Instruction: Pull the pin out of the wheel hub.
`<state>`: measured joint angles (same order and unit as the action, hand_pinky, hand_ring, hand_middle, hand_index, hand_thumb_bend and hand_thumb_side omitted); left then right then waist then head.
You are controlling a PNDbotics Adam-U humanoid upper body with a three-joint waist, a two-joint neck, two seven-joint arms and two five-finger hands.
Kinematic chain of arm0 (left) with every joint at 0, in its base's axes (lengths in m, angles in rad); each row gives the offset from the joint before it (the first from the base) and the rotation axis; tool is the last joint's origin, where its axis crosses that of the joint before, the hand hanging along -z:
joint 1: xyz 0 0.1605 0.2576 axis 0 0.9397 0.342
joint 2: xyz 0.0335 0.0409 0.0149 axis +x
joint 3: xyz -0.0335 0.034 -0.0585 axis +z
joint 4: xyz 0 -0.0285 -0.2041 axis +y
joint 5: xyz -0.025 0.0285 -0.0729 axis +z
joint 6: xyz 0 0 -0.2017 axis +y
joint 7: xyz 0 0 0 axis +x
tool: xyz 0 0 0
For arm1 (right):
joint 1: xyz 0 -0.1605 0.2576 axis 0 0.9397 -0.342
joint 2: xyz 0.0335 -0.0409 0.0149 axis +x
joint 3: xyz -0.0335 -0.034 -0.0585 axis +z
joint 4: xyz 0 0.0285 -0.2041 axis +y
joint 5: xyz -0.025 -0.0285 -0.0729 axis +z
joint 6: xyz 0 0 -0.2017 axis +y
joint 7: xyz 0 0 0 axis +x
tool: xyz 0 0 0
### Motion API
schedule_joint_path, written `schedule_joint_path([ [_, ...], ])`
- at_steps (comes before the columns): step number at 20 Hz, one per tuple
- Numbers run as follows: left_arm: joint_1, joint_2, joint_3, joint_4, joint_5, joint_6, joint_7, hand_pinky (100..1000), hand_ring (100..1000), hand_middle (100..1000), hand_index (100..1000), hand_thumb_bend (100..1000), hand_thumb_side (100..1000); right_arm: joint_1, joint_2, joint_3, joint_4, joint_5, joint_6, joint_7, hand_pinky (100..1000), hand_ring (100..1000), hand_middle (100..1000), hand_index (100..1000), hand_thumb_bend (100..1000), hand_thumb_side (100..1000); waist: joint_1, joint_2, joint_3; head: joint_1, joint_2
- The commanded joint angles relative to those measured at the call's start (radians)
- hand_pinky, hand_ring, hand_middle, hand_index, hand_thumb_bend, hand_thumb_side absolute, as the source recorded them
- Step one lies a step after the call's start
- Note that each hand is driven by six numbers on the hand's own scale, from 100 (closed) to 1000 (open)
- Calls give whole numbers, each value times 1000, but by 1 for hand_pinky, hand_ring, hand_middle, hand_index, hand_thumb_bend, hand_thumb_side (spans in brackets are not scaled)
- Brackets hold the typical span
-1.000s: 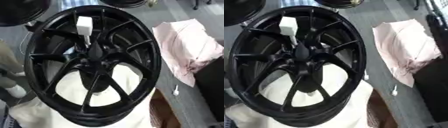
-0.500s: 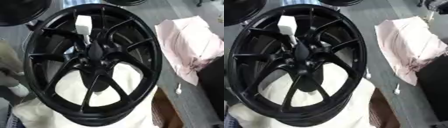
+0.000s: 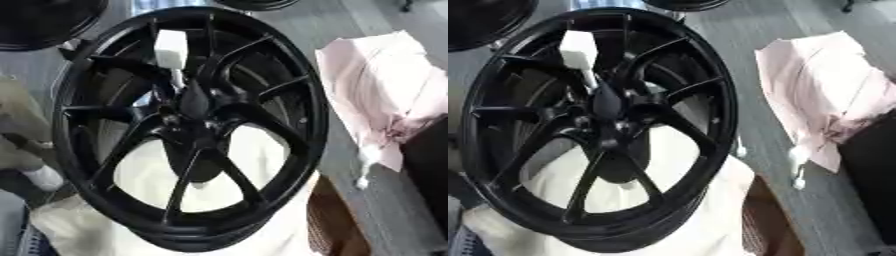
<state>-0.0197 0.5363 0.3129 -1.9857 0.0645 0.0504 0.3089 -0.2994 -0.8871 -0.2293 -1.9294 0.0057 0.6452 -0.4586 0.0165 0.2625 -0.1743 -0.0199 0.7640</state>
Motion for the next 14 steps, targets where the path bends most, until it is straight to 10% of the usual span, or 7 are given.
schedule_joint_path([
  [1, -7, 19, 13, -14, -1, -1, 3, 596, 505, 520, 720, 289, 662, -13, -39, 1, -39, -86, -13, -123, 723, 781, 696, 749, 172, 100, -1, -13, 2, -2, 4],
  [14, -24, 20, 7, -14, 5, -3, -2, 597, 503, 519, 719, 292, 660, -42, -40, 70, -71, -151, -94, -154, 686, 710, 599, 686, 138, 143, 0, -6, 17, -5, 6],
])
